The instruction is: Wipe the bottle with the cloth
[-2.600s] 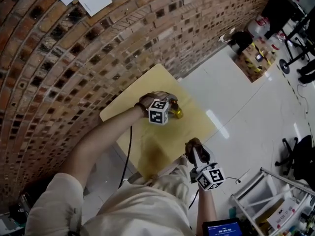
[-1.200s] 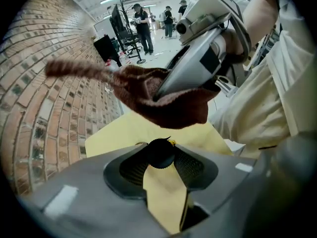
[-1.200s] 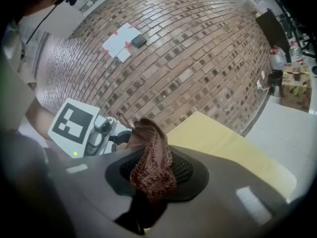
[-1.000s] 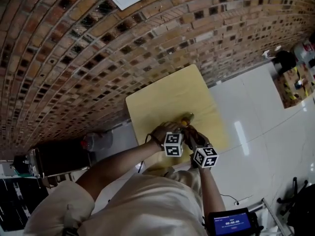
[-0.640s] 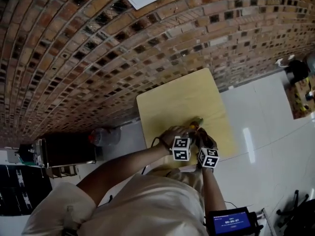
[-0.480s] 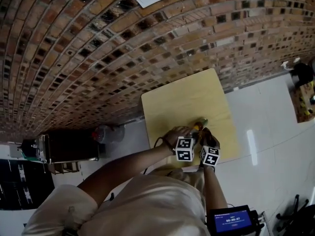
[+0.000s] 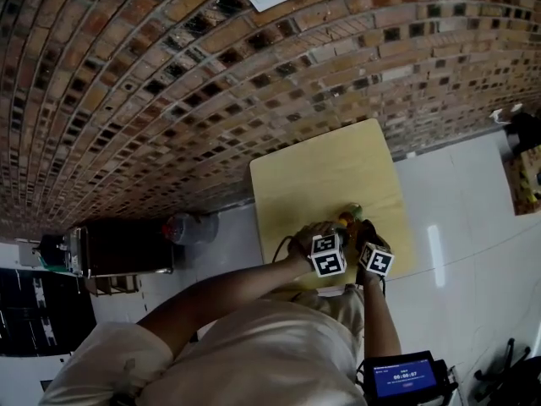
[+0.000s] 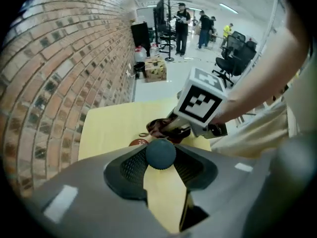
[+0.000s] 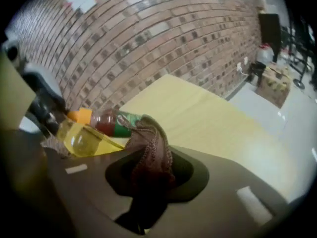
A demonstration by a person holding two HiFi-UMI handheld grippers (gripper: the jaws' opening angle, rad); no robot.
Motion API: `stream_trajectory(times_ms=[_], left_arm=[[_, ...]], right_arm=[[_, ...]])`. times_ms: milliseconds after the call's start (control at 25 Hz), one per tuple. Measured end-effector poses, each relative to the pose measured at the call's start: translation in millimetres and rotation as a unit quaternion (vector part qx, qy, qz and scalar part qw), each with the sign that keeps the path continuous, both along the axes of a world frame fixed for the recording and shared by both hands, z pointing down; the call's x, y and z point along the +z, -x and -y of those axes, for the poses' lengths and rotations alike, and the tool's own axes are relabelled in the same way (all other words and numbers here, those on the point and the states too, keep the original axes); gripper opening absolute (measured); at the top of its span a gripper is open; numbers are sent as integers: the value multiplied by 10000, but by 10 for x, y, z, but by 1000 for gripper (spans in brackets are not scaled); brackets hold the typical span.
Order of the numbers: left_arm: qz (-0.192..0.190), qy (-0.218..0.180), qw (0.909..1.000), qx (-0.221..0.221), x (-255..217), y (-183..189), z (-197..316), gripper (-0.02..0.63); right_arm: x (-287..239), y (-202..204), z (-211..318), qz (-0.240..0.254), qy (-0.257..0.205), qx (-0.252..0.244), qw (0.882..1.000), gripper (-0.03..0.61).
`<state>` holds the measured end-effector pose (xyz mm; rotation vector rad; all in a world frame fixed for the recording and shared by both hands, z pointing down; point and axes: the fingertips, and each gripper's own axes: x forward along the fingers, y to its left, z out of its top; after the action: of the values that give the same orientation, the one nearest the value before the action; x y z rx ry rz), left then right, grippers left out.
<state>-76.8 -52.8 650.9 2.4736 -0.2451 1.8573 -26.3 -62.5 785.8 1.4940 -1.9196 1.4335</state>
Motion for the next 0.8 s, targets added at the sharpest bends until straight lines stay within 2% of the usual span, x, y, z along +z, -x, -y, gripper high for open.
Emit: stream_trajectory(times_ms=[120, 200, 320, 440, 560, 800], left_arm=[[-153, 124, 9986, -499, -44, -1, 69, 178], [-223, 157, 9966, -782, -59, -19, 105, 178], [-261, 260, 9900, -1361, -73, 10, 162, 178], [-213, 391, 9805, -1916, -19, 84, 190, 177], [-212, 456, 9744, -2192, 11, 50, 136, 176], [-230, 443, 9714, -2323, 13, -18, 54, 170]], right_arm=[[-336, -329, -63, 235, -497, 724, 9959, 81], [-606, -398, -175, 346, -949, 773, 9919, 81], [-1021, -145, -340, 642, -1649, 181, 9840, 81], [-1244, 168, -416, 785, -2073, -428, 9742, 82], [-1302, 307, -369, 848, -2174, -492, 9711, 83], [-1009, 336, -302, 821, -1846, -233, 9791, 83]])
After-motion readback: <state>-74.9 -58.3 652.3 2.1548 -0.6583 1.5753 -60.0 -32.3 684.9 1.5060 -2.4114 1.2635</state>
